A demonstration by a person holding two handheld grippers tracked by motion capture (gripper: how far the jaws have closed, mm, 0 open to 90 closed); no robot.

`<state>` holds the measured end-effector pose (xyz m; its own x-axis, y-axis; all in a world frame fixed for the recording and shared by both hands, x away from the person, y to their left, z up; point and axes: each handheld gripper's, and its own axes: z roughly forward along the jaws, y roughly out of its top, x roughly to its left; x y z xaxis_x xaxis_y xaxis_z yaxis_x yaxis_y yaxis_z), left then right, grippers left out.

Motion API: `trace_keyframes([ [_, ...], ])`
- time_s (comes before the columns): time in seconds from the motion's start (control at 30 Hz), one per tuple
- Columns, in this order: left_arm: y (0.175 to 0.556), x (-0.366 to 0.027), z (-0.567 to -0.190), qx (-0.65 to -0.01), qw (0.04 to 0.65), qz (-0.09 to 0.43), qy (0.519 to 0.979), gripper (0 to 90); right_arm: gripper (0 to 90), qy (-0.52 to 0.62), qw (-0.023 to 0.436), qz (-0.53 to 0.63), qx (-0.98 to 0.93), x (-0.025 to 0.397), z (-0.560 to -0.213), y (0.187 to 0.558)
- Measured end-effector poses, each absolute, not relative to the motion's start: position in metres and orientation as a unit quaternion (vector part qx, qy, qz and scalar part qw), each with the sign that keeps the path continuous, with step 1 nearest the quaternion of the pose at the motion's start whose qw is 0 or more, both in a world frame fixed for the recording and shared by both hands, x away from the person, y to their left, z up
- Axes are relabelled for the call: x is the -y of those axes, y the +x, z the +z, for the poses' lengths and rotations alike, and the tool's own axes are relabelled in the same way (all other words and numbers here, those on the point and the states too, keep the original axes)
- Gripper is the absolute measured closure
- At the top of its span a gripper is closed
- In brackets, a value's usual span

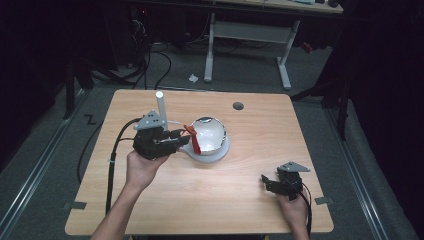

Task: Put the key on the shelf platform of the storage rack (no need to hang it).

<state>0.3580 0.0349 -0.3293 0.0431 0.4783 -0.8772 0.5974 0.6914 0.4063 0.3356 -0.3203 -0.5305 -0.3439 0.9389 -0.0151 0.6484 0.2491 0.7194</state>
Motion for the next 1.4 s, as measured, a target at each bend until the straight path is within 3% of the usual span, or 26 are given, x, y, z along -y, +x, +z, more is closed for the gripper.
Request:
trace_keyframes([
  [0.53, 0.390, -0.008, -0.339, -0.704, 0.600, -0.025, 0.381, 68.0, 28.3, 0.525, 0.230, 0.316, -0.756, 0.320, -0.530, 0.336],
  [1.4, 0.415, 0.026, -0.384, -0.713, 0.567, 0.014, 0.412, 67.9, 28.3, 0.525, 0.230, 0.316, -0.756, 0.320, -0.530, 0.336],
])
